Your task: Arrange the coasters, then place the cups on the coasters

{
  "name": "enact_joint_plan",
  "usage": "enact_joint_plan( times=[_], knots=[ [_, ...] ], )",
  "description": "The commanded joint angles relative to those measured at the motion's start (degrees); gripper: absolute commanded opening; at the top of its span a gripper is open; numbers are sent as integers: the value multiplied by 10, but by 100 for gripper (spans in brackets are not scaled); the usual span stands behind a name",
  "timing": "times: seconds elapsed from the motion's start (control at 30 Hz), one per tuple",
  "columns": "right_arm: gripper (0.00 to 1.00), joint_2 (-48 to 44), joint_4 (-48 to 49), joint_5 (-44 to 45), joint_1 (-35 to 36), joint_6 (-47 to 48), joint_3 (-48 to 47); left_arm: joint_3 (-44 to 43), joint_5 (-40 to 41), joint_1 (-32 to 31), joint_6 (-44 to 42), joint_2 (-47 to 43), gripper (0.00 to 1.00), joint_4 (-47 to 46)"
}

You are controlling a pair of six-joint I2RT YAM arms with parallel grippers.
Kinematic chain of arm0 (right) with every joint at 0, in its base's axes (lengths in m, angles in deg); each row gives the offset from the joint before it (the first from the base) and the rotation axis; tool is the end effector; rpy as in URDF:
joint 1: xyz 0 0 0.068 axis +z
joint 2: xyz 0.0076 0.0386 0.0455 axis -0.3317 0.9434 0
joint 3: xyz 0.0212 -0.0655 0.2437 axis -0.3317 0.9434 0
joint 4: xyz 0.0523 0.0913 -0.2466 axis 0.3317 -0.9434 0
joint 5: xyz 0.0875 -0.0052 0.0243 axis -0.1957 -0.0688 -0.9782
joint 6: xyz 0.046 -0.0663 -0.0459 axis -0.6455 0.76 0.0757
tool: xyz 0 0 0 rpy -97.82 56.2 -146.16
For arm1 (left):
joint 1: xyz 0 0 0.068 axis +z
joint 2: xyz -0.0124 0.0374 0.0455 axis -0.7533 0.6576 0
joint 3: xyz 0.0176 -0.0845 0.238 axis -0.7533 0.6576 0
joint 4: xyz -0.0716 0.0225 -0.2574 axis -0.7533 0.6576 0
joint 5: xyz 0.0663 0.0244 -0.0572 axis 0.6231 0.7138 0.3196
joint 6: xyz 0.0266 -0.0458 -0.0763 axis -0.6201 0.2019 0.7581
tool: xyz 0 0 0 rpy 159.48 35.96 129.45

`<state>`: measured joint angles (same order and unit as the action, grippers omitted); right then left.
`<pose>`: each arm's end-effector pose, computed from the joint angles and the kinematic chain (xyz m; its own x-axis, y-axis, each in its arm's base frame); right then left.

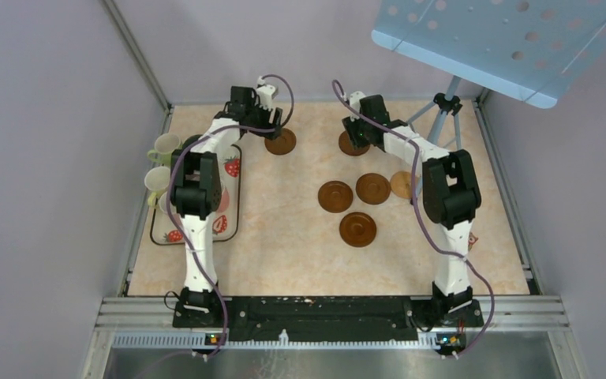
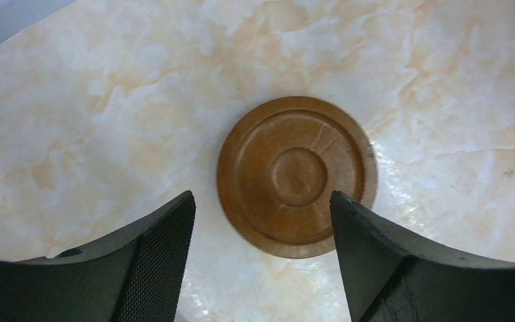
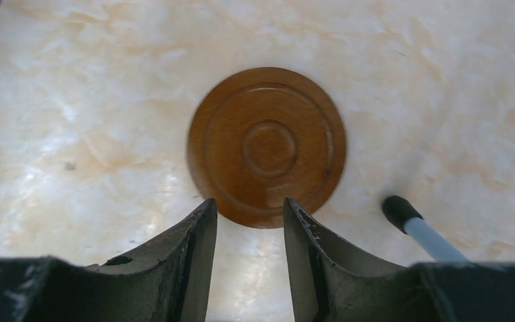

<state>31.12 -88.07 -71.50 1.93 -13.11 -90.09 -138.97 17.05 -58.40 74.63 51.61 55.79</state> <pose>0.4788 0.1911 0.1607 -0.5399 -0.3833 -0.7494 -0.4918 0.8662 -0.0887 0.5350 -0.1185 0.1624 -0.5333 0.2847 -0.7966 0.5330 0.8443 -0.0550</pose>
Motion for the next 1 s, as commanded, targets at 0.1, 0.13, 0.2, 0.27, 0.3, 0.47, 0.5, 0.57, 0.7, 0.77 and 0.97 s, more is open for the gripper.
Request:
enact_joint_plan(
  times=[0.1, 0.13, 0.2, 0.27, 0.3, 0.47, 0.5, 0.57, 0.7, 0.77, 0.97],
  knots=[
    [41, 27, 24, 101, -22, -37, -46, 5, 21, 12, 17, -2, 80, -18],
    [42, 31, 27, 104, -24, -39, -46, 5, 23, 14, 18, 0, 81, -20],
    [43, 37, 33, 102, -31, -44, -47, 5, 23, 17, 21, 7, 82, -22],
    [45, 46, 31, 91, -35, -48, -51, 2, 24, 20, 23, 16, 82, -22],
    [45, 50, 29, 86, -37, -50, -53, -1, 27, 21, 24, 21, 83, -21],
    [49, 73, 21, 64, -37, -56, -65, -7, 34, 32, 40, 41, 87, -17],
    [49, 80, 18, 61, -37, -59, -68, -9, 34, 33, 41, 45, 87, -16],
    [49, 92, 12, 56, -38, -64, -78, -13, 31, 33, 43, 53, 87, -13],
    [46, 111, -8, 38, -38, -72, -101, -27, -1, 32, 40, 68, 83, 4],
    [44, 118, -16, 32, -37, -74, -108, -27, -18, 31, 36, 71, 80, 6],
    [43, 126, -21, 17, -32, -78, -110, -25, -28, 22, 29, 76, 69, 4]
  ],
)
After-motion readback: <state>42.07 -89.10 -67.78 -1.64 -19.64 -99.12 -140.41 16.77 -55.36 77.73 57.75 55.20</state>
